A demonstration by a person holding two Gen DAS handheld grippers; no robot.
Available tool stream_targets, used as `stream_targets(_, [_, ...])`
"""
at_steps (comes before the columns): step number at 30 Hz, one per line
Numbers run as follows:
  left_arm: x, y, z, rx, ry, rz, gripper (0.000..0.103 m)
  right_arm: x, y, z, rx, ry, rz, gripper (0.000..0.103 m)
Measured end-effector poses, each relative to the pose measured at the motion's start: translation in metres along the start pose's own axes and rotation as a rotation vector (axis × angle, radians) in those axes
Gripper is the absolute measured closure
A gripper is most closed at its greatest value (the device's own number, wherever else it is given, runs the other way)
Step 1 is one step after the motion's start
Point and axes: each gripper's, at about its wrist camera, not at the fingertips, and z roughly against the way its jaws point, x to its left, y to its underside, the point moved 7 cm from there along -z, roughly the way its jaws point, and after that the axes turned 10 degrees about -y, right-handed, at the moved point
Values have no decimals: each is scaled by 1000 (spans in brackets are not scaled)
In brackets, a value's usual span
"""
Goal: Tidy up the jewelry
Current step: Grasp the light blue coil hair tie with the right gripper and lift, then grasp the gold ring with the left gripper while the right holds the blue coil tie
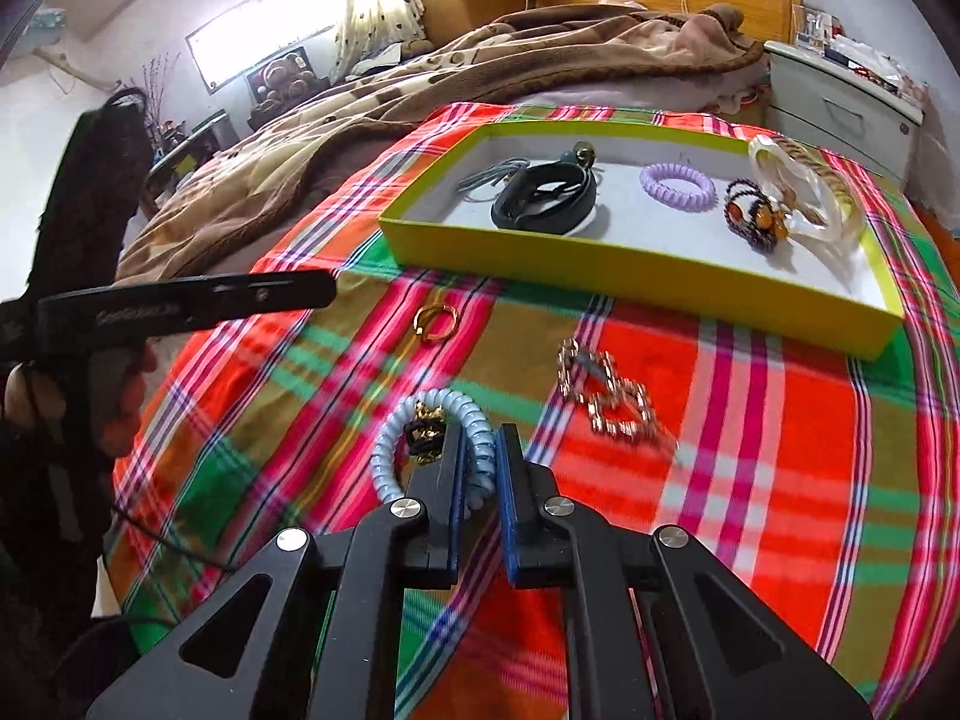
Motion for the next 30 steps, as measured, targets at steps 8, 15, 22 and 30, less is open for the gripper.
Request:
stream_targets(8, [-9, 4, -9, 26, 1, -20, 56, -3, 4, 16, -82, -145, -126, 93])
stream_targets(15, [-16, 7, -12, 39, -2, -39, 56, -2, -4, 26, -176, -288, -220, 93])
stream_targets(22, [-17, 7, -13, 42, -9, -46, 56, -8, -18, 52, -277, -252, -221, 93])
stream_targets(30, [-35, 4, -19, 47, 1, -91, 56, -29, -20, 65, -307, -111, -238, 93])
